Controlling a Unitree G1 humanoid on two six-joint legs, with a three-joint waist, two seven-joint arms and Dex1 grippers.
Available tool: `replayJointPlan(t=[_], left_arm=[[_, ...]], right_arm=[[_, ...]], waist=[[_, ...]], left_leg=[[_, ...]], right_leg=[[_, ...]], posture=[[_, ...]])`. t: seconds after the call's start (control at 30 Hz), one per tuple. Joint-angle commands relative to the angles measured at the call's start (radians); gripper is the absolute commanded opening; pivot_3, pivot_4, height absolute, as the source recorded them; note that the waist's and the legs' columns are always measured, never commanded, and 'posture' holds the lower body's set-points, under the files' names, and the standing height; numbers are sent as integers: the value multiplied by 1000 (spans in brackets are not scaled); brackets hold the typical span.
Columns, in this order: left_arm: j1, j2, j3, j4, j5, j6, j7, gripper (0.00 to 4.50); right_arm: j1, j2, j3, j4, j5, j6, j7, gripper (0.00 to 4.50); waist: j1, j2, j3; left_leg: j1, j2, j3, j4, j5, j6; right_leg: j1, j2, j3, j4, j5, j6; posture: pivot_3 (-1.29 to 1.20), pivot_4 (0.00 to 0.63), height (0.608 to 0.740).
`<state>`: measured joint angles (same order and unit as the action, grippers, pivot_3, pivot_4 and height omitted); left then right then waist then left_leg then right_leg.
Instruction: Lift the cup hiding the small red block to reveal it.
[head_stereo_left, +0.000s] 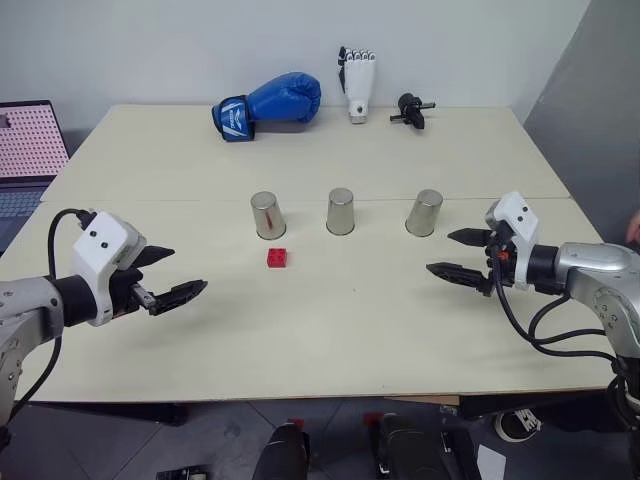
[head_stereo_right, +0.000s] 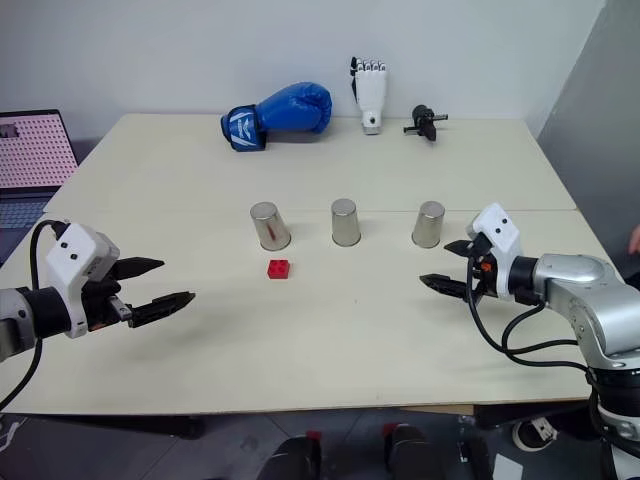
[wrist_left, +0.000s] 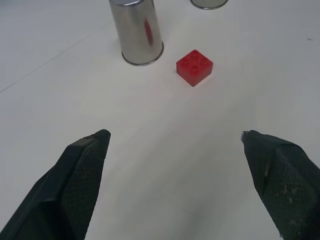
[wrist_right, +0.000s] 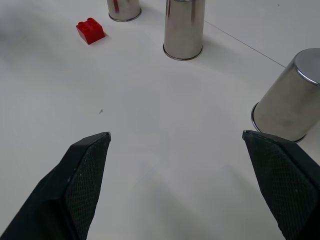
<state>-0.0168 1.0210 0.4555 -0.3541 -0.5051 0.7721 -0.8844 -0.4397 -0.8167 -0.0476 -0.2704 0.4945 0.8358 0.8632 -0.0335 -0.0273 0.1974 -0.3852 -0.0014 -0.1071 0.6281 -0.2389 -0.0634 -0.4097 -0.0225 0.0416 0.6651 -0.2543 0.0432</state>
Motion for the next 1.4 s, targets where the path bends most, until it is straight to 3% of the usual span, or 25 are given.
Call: replayJointPlan(t=[0.03, 1.4], left_arm=[[-13, 16, 11, -6, 7, -25, -4, 4488], [-14, 26, 8, 5, 10, -36, -8, 4488]], right_arm=[[-5, -9, -30, -24, 8, -11, -5, 4500], [-3, 6, -21, -21, 7, -15, -17, 4500]], waist=[[0, 0, 0], [0, 0, 0]], left_leg=[[0, 0, 0, 0, 0, 0], [0, 0, 0, 0, 0, 0]], right_leg=[[0, 0, 0, 0, 0, 0], [0, 0, 0, 0, 0, 0]], posture=[[0, 150, 740], [0, 150, 740]])
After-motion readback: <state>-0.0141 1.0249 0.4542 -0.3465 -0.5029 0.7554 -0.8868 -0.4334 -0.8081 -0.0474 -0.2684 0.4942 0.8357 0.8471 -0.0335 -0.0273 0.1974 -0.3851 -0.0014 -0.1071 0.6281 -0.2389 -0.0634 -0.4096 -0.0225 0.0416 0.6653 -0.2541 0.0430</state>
